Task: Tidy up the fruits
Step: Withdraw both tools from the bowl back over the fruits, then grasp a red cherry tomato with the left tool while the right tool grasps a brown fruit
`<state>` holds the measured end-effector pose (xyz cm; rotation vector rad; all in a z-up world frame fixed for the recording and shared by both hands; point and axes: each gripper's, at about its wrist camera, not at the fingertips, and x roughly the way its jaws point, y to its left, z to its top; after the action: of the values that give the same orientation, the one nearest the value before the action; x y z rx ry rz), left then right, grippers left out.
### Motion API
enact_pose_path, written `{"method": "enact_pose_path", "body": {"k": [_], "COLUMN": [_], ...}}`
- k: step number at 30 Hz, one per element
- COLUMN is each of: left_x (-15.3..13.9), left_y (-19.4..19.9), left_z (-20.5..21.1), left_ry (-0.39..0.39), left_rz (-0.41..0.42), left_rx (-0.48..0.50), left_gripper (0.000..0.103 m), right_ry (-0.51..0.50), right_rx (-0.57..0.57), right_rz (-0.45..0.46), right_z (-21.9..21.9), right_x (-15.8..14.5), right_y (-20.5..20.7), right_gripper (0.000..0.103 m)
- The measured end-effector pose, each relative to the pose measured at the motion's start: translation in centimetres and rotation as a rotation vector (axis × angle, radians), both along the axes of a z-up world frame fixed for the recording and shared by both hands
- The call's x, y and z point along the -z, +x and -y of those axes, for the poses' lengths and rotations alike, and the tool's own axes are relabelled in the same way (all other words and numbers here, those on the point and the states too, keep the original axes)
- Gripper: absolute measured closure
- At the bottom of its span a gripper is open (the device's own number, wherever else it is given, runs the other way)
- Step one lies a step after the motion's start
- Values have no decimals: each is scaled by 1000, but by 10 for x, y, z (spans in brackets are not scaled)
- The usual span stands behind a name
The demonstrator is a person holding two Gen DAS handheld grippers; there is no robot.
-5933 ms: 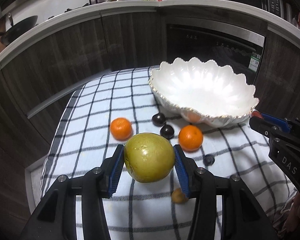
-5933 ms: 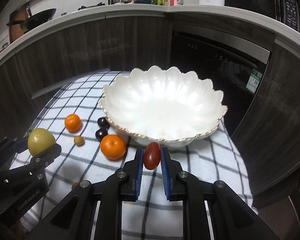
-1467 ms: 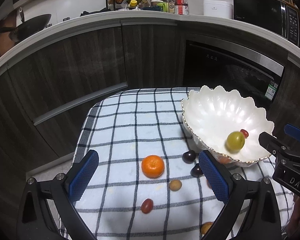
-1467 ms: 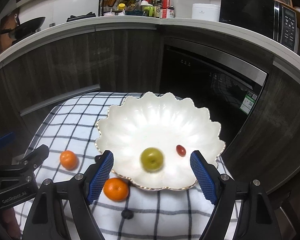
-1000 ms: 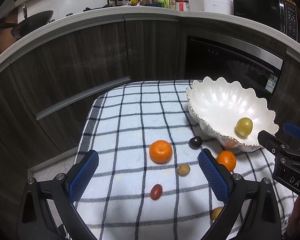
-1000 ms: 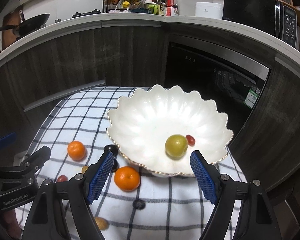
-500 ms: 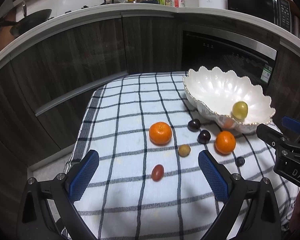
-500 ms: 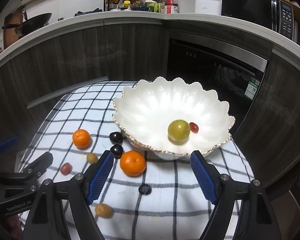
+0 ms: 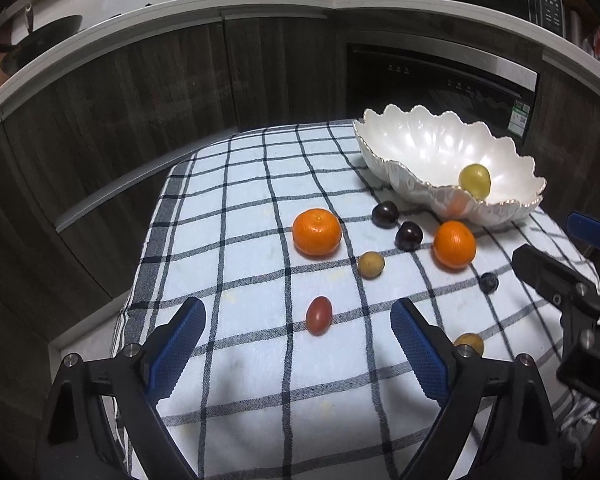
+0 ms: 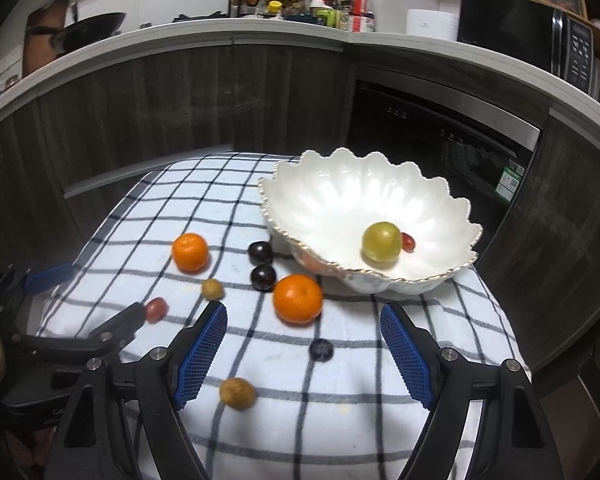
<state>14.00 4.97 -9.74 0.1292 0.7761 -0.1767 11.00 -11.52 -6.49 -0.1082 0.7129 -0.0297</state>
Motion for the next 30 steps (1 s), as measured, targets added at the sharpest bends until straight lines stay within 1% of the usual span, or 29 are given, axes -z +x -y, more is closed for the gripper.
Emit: {"method": "enact_pose_path", "body": {"k": [5,7,9,13,16,21,23,26,30], "left_x": [7,10,14,20,22,26,29,32,35], "left_y": [0,0,1,4,6,9,10,12,15], "left_z": [0,2,3,1,2,4,4,5,3], "left_ry": [14,20,27,21,37,57,62,53,43], "left_rz": [5,9,2,-8,-8,-3,-10,-26,-34], "left_rx": [58,90,113,135,150,177,182,191,177], "left_gripper": [9,13,14,15,16,20,22,26,27], "right_ry": [-9,-5,4,24,39,50,61,66,71], "right_rx": [-20,-25,-29,-19,-9,-17,-20,-24,-30], "right_rz": [-11,-19,-39,-74,-97,-131,-146,-157,-163], "right_z": [-11,-14,-16,-17,-17,-18,-17,-18,-19], "right_x": [9,13,19,29,36,47,51,55,60], "right_y": [-5,-6,-7,-8,-6,-4,-4,-4,-4], "right_gripper": [23,23,24,24,24,34,40,41,41]}}
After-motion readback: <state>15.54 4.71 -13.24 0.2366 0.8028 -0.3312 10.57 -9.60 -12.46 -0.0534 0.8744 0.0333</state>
